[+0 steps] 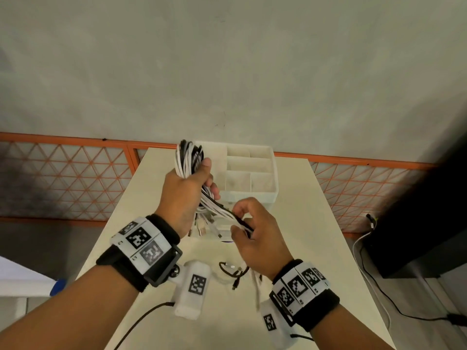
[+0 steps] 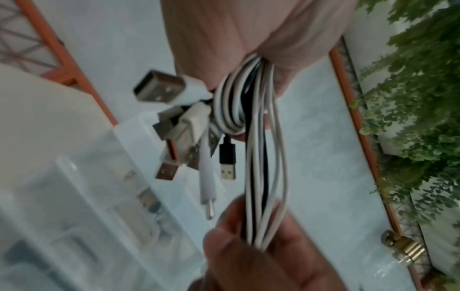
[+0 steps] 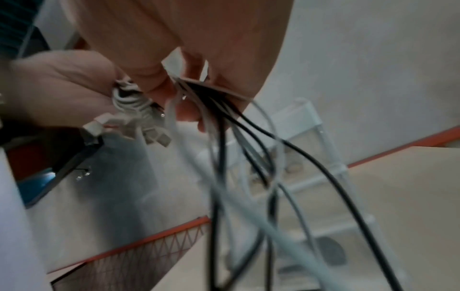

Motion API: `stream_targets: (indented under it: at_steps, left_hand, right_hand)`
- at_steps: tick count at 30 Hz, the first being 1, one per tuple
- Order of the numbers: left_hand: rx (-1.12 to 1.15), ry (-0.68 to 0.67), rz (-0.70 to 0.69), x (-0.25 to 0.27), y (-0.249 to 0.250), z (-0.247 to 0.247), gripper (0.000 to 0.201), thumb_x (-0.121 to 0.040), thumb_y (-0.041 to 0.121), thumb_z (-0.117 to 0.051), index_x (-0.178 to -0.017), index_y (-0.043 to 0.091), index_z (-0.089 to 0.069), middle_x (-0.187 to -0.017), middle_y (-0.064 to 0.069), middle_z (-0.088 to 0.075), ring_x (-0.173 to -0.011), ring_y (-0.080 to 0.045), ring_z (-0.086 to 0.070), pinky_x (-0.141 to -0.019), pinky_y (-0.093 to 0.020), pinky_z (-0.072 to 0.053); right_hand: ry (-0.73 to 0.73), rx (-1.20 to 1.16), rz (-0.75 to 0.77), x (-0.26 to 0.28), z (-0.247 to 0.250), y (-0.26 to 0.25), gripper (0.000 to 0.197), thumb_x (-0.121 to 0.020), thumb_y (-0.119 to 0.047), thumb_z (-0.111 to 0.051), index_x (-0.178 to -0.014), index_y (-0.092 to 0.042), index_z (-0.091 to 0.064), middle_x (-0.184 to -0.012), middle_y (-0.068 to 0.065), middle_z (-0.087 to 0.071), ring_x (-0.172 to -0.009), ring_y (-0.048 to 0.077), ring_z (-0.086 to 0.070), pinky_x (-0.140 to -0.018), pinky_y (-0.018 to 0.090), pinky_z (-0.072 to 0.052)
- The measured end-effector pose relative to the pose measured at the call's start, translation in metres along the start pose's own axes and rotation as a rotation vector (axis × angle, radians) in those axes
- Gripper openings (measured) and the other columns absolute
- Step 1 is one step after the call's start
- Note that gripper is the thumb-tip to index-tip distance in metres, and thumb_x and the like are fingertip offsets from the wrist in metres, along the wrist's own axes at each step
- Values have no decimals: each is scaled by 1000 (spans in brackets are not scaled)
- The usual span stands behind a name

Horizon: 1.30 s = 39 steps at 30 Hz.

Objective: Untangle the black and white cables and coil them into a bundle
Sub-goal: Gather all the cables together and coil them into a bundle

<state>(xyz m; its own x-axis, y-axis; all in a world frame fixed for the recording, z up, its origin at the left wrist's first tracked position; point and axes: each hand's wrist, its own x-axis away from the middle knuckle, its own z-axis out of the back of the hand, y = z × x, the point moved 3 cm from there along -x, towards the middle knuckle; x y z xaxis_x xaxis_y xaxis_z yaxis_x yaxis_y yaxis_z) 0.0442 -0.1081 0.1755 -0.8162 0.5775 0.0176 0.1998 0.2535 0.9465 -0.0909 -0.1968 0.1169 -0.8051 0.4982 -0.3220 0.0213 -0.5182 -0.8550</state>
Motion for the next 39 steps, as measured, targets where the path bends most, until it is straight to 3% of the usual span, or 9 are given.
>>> stream_targets:
  at_steps: [5,10,12,14,17,20,28,33,39]
  left_hand:
    - [-78,-179,-47,-1,11,5,23,-99,17,-55,-78,8,-57,-62,-6,-49,-58,-26,-55,-73,-45,-51]
    - [56,-516,131,12,9,2,19,-95,21,-57,-80,9,-55,-57,-2,-43,-52,-19,-53,-62,-34,-53]
    - [-41,-615,206,20,2,0,19,-91,23,-61,-81,7,-58,-54,-2,-40,-47,-18,-50,-58,-33,-52]
    - [-233,-665,242,27,-6,-4,20,-90,25,-67,-88,6,-63,-52,-2,-39,-43,-17,-46,-55,-31,-52]
    - [-588,-715,225,31,-18,-13,17,-90,29,-70,-98,16,-64,-55,3,-51,-42,-14,-47,-52,-25,-49]
    - [-757,-664,231,31,-35,-16,26,-81,40,-77,-97,26,-62,-66,2,-63,-45,-15,-51,-54,-25,-48]
    - [-728,-241,136,22,-53,-13,24,-78,32,-78,-63,22,-62,-50,10,-58,-39,-5,-49,-53,-23,-42]
    - [-612,-137,125,16,-47,-13,30,-78,33,-72,-75,4,-66,-55,-4,-64,-52,-18,-56,-58,-31,-46]
    - [-591,-138,119,10,-39,-5,9,-84,21,-69,-77,20,-74,-70,6,-75,-75,-22,-70,-75,-37,-56]
  right_hand:
    - [-65,112,-196,-4,13,30,9,-96,-24,-67,-96,-18,-74,-55,-23,-59,-51,0,-53,-55,10,-38]
    - [-11,239,-522,-8,38,57,31,-84,-13,-69,-53,-19,-71,-52,-4,-67,-32,4,-42,-41,19,-38]
    - [14,279,-555,-12,45,58,36,-79,-3,-65,-45,-15,-64,-67,6,-76,-33,6,-41,-37,22,-36]
    - [39,352,-524,-19,49,53,35,-81,-2,-66,-46,-6,-61,-55,0,-71,-36,9,-43,-39,28,-37]
    - [84,518,-455,-25,49,42,52,-90,-27,-68,-44,-13,-48,-44,-2,-50,-48,16,-46,-47,24,-33]
    - [124,608,-458,-29,48,26,38,-85,-26,-62,-50,-18,-50,-59,4,-56,-64,28,-52,-56,27,-39]
    - [152,483,-364,-36,47,-4,22,-70,-14,-60,-52,-7,-50,-50,9,-51,-57,34,-52,-48,33,-46]
    - [86,349,-246,-35,34,-22,23,-85,-21,-61,-72,-3,-57,-59,3,-58,-55,18,-50,-52,27,-42]
    - [10,198,-178,-31,32,-19,15,-97,-26,-60,-94,-12,-64,-70,-5,-64,-60,8,-56,-59,22,-50]
